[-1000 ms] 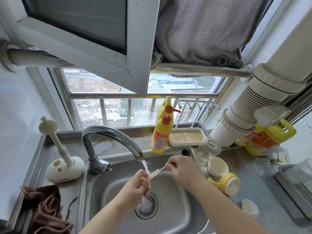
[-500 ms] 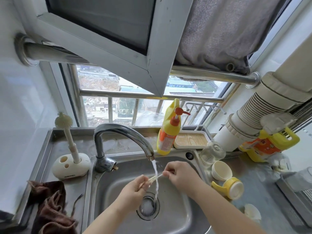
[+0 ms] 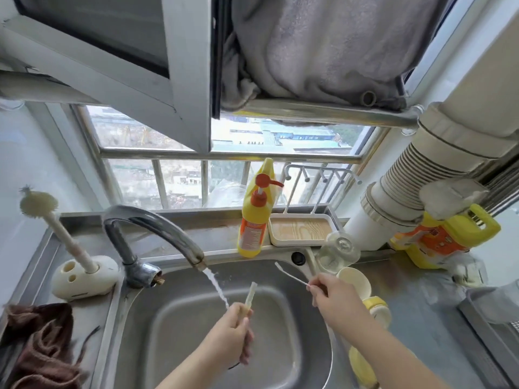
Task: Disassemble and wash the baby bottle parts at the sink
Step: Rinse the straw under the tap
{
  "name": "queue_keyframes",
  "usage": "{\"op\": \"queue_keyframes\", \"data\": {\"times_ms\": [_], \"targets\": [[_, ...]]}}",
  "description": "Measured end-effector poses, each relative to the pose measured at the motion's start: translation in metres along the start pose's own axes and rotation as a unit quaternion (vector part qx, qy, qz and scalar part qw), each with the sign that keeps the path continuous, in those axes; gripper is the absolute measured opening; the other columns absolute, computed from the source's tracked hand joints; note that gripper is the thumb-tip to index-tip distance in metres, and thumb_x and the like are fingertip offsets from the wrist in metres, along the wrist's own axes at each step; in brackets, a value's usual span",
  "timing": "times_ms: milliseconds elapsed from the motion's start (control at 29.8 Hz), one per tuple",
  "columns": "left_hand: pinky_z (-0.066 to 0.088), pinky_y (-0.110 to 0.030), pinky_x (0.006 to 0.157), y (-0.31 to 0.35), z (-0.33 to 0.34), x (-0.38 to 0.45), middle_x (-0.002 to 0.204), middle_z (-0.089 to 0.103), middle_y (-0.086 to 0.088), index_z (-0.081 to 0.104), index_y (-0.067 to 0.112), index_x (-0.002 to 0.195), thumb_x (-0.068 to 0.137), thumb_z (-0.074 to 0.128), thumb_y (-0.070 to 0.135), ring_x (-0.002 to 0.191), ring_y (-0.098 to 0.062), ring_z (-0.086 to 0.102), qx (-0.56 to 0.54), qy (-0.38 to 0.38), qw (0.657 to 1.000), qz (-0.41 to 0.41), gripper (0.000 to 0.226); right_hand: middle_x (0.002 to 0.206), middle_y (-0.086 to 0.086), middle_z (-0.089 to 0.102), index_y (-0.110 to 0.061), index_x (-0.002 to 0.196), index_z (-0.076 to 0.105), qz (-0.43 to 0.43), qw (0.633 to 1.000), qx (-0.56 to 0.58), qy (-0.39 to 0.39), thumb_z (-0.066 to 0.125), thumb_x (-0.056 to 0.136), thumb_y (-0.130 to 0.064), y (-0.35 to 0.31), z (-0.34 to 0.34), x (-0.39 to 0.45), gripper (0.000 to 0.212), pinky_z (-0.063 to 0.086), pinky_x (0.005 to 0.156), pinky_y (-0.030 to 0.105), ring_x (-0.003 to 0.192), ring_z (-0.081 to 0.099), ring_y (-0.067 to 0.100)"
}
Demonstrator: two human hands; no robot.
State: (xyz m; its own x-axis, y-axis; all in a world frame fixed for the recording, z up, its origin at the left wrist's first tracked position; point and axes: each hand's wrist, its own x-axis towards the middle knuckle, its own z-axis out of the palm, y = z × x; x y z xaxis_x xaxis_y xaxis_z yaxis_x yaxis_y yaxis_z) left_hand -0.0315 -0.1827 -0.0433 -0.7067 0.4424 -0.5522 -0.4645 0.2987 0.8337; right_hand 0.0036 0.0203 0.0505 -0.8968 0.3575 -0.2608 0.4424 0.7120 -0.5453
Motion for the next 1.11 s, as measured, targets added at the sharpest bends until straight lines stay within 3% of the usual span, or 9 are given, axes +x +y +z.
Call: {"op": "queue_keyframes", "data": {"times_ms": [101, 235, 437, 705, 940, 1108], "targets": [[0.035, -0.02, 0.042, 0.014, 0.033, 0.023, 0.051, 0.047, 0.003, 0.051, 0.036, 0.089, 0.099, 0.038, 0.029, 0.049, -0.018, 0.044, 0.002, 0.042, 0.999, 0.002, 0.018, 0.07, -0.002, 0.066, -0.019, 0.085, 0.061, 0.009, 0.999, 0.047, -0.022, 0.049, 0.094, -0.019, 0.015, -0.011, 0.016, 0.016, 0.041, 0.059, 0.014, 0.069, 0.057, 0.008], [0.033, -0.027, 0.049, 0.043, 0.065, 0.07, 0.066, 0.043, 0.0, 0.047, 0.018, 0.101, 0.1, 0.035, 0.024, 0.054, -0.016, 0.039, 0.061, 0.108, 0.992, 0.01, 0.013, 0.071, -0.003, 0.066, -0.018, 0.086, 0.061, -0.014, 0.997, 0.066, -0.023, 0.049, 0.094, -0.022, 0.032, -0.029, 0.043, 0.015, 0.044, 0.066, 0.022, 0.073, 0.06, 0.012], [0.029, -0.027, 0.047, 0.086, 0.086, 0.135, 0.063, 0.043, -0.005, 0.04, 0.008, 0.097, 0.1, 0.036, 0.021, 0.049, -0.019, 0.036, -0.071, 0.186, 0.98, -0.006, 0.013, 0.082, -0.002, 0.067, -0.021, 0.089, 0.061, -0.04, 0.996, 0.074, -0.031, 0.048, 0.094, -0.023, 0.055, -0.044, 0.08, 0.014, 0.049, 0.077, 0.031, 0.081, 0.061, 0.015], [0.037, -0.027, 0.047, 0.102, 0.095, 0.159, 0.06, 0.05, -0.007, 0.038, 0.009, 0.104, 0.098, 0.044, 0.028, 0.045, -0.016, 0.042, -0.077, 0.202, 0.976, -0.002, 0.021, 0.081, 0.0, 0.067, -0.02, 0.089, 0.061, -0.041, 0.994, 0.086, -0.052, 0.049, 0.095, -0.022, 0.068, -0.039, 0.113, 0.013, 0.049, 0.078, 0.029, 0.08, 0.06, 0.016], [0.043, -0.029, 0.055, 0.094, 0.085, 0.166, 0.076, 0.056, -0.007, 0.043, 0.017, 0.107, 0.094, 0.053, 0.031, 0.055, -0.016, 0.049, -0.038, 0.201, 0.979, -0.009, 0.021, 0.08, -0.001, 0.068, -0.023, 0.087, 0.057, -0.031, 0.992, 0.106, -0.052, 0.05, 0.095, -0.023, 0.07, -0.03, 0.119, 0.011, 0.045, 0.071, 0.026, 0.068, 0.055, 0.011], [0.041, -0.024, 0.053, 0.091, 0.081, 0.153, 0.085, 0.057, -0.008, 0.041, 0.019, 0.108, 0.094, 0.053, 0.028, 0.06, -0.016, 0.051, -0.017, 0.192, 0.981, -0.001, 0.021, 0.078, 0.0, 0.068, -0.019, 0.089, 0.06, -0.037, 0.992, 0.109, -0.041, 0.049, 0.095, -0.022, 0.066, -0.036, 0.113, 0.013, 0.041, 0.062, 0.017, 0.062, 0.055, 0.004]]}}
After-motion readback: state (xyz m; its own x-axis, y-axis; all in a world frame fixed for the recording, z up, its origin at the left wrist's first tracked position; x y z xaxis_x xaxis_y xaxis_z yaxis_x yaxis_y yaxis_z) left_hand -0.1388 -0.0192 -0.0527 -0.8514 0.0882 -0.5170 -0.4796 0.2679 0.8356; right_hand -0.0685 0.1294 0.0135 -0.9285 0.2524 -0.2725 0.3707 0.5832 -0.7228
